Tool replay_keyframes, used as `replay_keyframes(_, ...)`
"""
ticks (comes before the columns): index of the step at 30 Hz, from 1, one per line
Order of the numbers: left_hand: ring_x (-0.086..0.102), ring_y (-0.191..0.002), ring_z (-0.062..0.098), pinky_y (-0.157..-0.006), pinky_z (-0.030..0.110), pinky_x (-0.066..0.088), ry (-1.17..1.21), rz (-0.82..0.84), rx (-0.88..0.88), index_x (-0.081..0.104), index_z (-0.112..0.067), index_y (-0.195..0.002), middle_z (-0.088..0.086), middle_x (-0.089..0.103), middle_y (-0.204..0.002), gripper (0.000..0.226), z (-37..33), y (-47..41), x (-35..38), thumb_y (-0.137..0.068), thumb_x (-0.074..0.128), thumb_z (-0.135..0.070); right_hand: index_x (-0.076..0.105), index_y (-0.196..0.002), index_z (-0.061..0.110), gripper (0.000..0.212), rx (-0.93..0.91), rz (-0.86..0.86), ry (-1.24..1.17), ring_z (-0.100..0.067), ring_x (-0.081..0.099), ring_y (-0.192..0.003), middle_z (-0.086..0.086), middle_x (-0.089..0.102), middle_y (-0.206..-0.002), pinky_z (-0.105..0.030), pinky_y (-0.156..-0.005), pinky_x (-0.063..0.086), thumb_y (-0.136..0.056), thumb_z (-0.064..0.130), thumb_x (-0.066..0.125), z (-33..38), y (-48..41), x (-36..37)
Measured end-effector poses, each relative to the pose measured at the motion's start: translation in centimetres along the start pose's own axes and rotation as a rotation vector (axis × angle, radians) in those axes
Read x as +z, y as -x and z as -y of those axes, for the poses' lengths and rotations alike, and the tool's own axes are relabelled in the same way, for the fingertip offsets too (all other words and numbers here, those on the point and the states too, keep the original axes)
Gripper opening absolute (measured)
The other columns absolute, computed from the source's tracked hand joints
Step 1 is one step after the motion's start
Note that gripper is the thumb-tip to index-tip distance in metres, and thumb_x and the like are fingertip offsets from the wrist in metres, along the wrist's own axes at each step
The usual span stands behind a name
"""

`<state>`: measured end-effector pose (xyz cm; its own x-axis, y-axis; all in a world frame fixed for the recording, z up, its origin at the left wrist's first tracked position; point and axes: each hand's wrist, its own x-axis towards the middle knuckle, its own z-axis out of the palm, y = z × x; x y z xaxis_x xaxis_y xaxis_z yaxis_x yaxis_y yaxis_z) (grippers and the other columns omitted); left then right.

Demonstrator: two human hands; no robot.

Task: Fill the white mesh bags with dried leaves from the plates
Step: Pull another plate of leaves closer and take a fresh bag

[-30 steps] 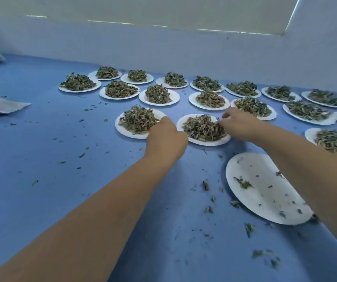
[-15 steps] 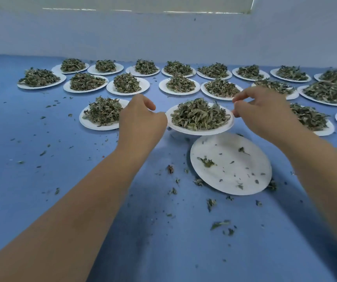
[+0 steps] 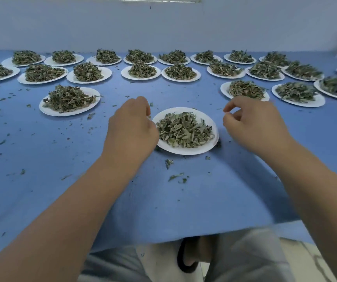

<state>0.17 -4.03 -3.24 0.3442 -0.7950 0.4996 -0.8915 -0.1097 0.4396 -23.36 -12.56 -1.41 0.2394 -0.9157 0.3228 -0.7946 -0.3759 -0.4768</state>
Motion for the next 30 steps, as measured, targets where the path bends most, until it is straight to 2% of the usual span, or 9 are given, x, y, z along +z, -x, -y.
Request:
replay_keyframes(4,0.053,-0.089,0.026,-0.069,0.027,0.030,0.109,-0.136,0.228,0.058,-0.007,-0.101,0.008,0.056,-0.102,0.021,-5.1,0.6,0.6,-0.082,0.049,-0.003,0.063,-0.093,0.034,0.011,0.040,-0.030,-0.034,-0.014,0.065,-0.060,0.008,0.071,-0.072,-0.038,-0.057,0.058,-0.088,0.032,0.053,-2.3,0.2,-2.5)
replay_keyframes(10,0.047,-0.083,0.028,-0.063,0.032,0.024,0.302,0.032,0.452,0.055,-0.005,-0.100,0.011,0.054,-0.104,0.019,-16.7,0.4,5.9,-0.082,0.050,-0.003,0.068,-0.085,0.031,0.013,0.192,-0.168,0.028,-0.005,0.060,-0.071,0.014,0.069,-0.080,-0.028,-0.063,0.047,-0.086,0.028,0.055,-10.0,0.5,-5.9)
replay_keyframes(13,0.052,-0.091,0.028,-0.071,0.036,0.038,0.360,0.206,0.414,0.054,-0.008,-0.103,0.008,0.053,-0.109,0.019,-21.5,0.0,10.2,-0.085,0.051,-0.006,0.072,-0.087,0.030,0.018,0.348,-0.163,0.096,-0.008,0.062,-0.067,0.010,0.071,-0.075,-0.025,-0.059,0.045,-0.086,0.025,0.055,-15.4,0.4,-7.5)
replay_keyframes(16,0.056,-0.101,0.029,-0.083,0.045,0.048,0.383,0.383,0.367,0.055,-0.011,-0.108,0.007,0.055,-0.114,0.022,-25.3,-0.5,14.3,-0.086,0.051,-0.010,0.074,-0.106,0.027,0.028,0.463,-0.100,0.189,-0.025,0.063,-0.108,0.003,0.071,-0.117,-0.034,-0.087,0.050,-0.090,0.022,0.052,-20.6,-0.4,-8.8)
replay_keyframes(20,0.056,-0.106,0.027,-0.089,0.041,0.048,0.389,0.501,0.335,0.057,-0.013,-0.112,0.006,0.061,-0.114,0.027,-27.8,-1.4,18.5,-0.085,0.052,-0.011,0.069,-0.112,0.018,0.033,0.513,-0.053,0.392,-0.031,0.053,-0.121,-0.007,0.062,-0.130,-0.043,-0.095,0.047,-0.096,0.031,0.043,-25.9,-1.9,-9.5)
replay_keyframes(23,0.058,-0.095,0.022,-0.074,0.036,0.050,0.456,0.500,0.225,0.058,-0.018,-0.103,0.000,0.063,-0.102,0.023,-27.7,-2.2,20.7,-0.083,0.050,-0.012,0.067,-0.121,0.016,0.044,0.605,-0.082,0.598,-0.030,0.025,-0.146,-0.014,0.038,-0.151,-0.050,-0.112,0.032,-0.098,0.038,0.036,-29.0,-2.9,-10.4)
replay_keyframes(26,0.057,-0.089,0.017,-0.068,0.031,0.047,0.489,0.463,0.205,0.058,-0.022,-0.095,-0.007,0.062,-0.094,0.020,-27.4,-2.3,21.5,-0.081,0.048,-0.012,0.062,-0.133,0.018,0.053,0.753,-0.041,0.708,-0.037,-0.003,-0.154,-0.020,0.011,-0.166,-0.056,-0.121,0.008,-0.095,0.043,0.035,-31.1,-3.3,-11.8)
replay_keyframes(28,0.058,-0.091,0.015,-0.070,0.031,0.049,0.511,0.473,0.191,0.059,-0.025,-0.095,-0.009,0.062,-0.094,0.022,-27.4,-2.3,21.7,-0.081,0.049,-0.012,0.053,-0.142,0.013,0.060,0.879,-0.020,0.688,-0.045,-0.003,-0.152,-0.025,0.010,-0.165,-0.059,-0.122,0.006,-0.095,0.045,0.034,-32.0,-3.2,-12.6)
replay_keyframes(30,0.058,-0.094,0.014,-0.074,0.033,0.051,0.530,0.482,0.171,0.060,-0.026,-0.097,-0.010,0.062,-0.095,0.023,-27.4,-2.3,21.7,-0.081,0.050,-0.012,0.052,-0.140,0.006,0.062,0.912,-0.044,0.631,-0.047,0.016,-0.148,-0.027,0.027,-0.158,-0.057,-0.120,0.017,-0.095,0.045,0.033,-32.9,-3.0,-12.9)
